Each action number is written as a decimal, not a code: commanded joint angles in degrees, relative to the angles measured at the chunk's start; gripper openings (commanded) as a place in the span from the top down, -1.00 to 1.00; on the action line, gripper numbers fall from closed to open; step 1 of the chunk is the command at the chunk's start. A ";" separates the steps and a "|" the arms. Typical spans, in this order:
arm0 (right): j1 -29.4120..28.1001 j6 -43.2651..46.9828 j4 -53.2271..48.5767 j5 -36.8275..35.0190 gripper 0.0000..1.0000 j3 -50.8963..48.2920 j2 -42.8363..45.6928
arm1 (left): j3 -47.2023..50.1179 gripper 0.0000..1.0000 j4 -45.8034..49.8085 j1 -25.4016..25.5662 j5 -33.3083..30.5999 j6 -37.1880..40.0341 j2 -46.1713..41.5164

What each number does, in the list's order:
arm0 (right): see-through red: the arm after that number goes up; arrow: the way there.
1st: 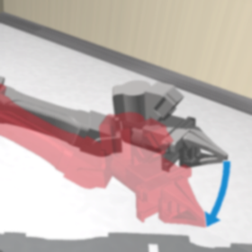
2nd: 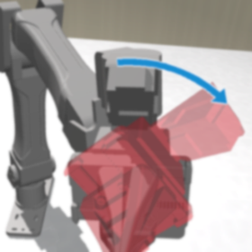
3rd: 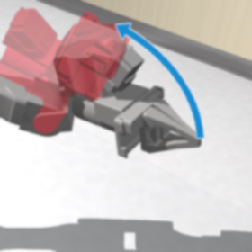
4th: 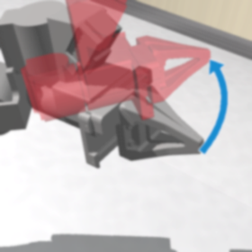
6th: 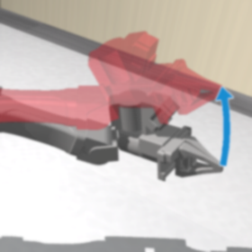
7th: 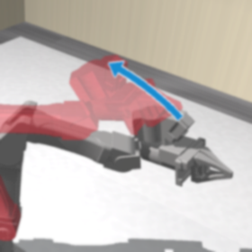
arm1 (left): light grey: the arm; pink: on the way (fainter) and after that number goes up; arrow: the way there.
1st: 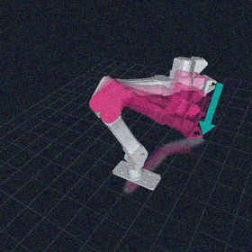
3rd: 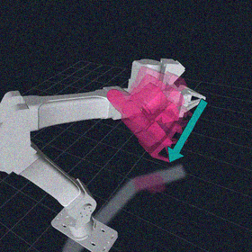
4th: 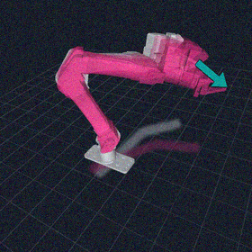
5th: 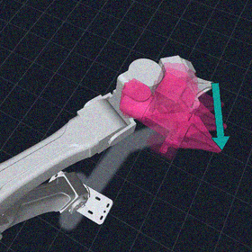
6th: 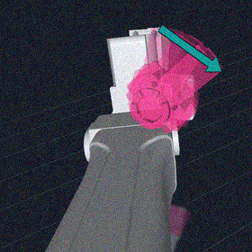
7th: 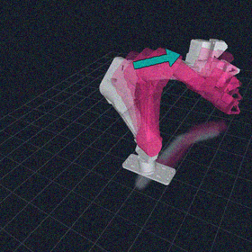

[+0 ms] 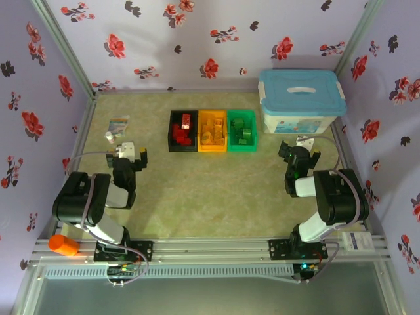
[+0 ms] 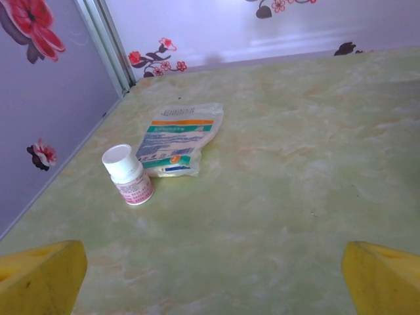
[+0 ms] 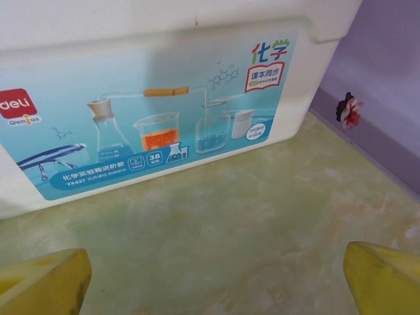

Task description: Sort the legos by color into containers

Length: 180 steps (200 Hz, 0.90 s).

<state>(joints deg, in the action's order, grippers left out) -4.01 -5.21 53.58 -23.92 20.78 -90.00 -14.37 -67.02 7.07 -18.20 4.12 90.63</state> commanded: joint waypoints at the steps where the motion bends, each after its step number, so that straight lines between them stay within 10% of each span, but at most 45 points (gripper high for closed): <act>1: 0.31 -1.47 -1.29 0.47 -0.98 0.63 0.49 | -6.73 -1.00 13.29 -3.79 5.53 -3.14 -1.92; 180: 0.59 -1.58 -1.03 0.91 -0.99 0.39 0.73 | -8.11 -0.99 16.37 -7.07 10.29 -5.40 -2.27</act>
<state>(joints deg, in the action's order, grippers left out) -3.84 -6.07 51.92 -23.46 20.78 -90.00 -22.46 -51.13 0.05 -8.71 -0.75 89.08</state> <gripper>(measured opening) 0.992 0.997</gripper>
